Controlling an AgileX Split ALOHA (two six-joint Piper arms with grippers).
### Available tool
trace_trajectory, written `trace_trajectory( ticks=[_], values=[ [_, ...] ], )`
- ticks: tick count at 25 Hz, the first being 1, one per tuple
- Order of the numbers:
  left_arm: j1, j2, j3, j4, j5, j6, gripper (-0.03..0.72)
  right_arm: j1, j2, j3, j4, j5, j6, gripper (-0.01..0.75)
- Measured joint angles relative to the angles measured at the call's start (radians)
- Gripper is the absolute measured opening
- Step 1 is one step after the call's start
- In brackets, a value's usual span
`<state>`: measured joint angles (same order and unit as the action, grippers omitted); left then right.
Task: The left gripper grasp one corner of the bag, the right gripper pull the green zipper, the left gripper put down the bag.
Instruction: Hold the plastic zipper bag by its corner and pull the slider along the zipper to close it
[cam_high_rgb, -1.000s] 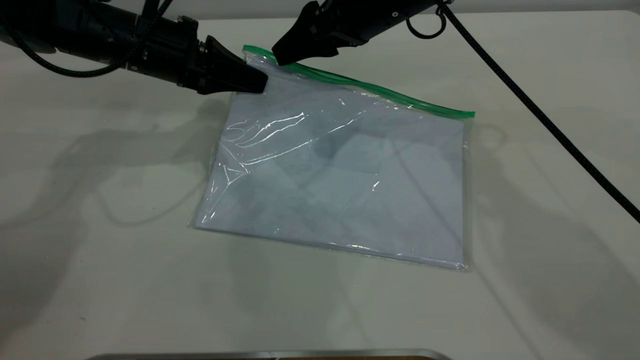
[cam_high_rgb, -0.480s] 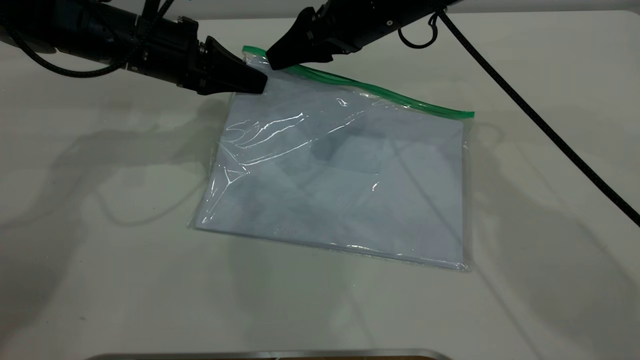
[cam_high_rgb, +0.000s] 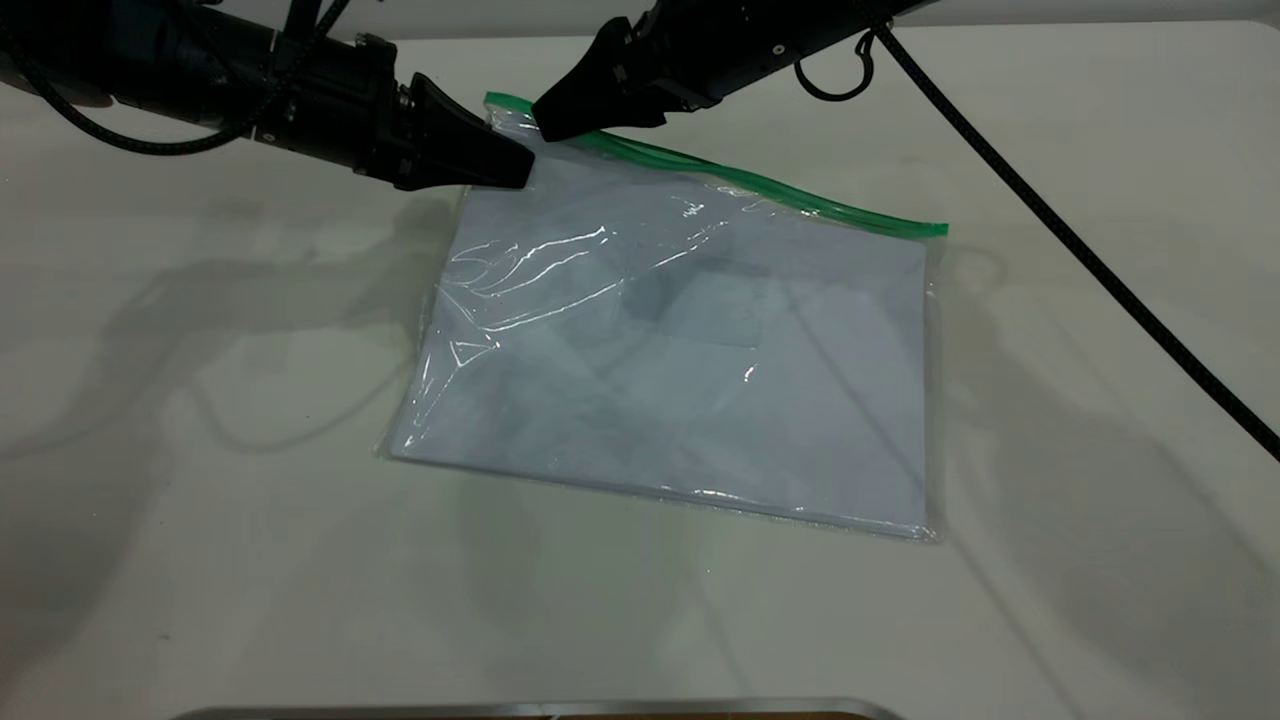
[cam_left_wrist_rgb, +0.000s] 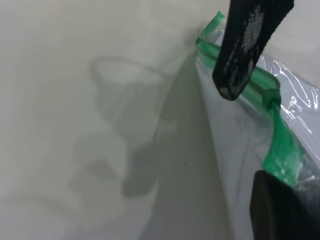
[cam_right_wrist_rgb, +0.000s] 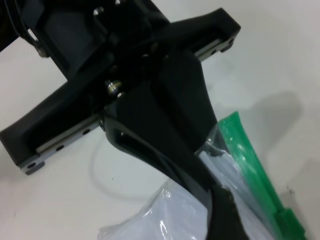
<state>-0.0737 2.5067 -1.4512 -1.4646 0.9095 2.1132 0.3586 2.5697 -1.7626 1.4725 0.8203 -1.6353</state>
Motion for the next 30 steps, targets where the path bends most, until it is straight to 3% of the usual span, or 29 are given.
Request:
trace_trajectory(
  ticks=[8,24,27,30],
  values=[
    [0.0,0.0,0.0,0.0,-0.001,-0.001,0.054,0.0,0.0,0.0,0.001,0.0,-0.009,0.328],
    [-0.001,0.0,0.0,0.001,-0.009,-0.001,0.054,0.0,0.02,-0.001,0.0,0.0,-0.013,0.311],
    [-0.001,0.0,0.0,0.001,-0.009,-0.001,0.054,0.0,0.02,-0.001,0.0,-0.003,-0.018,0.254],
    [-0.001,0.0,0.0,0.001,-0.009,-0.001,0.054,0.0,0.02,-0.001,0.0,-0.004,-0.022,0.135]
  ],
)
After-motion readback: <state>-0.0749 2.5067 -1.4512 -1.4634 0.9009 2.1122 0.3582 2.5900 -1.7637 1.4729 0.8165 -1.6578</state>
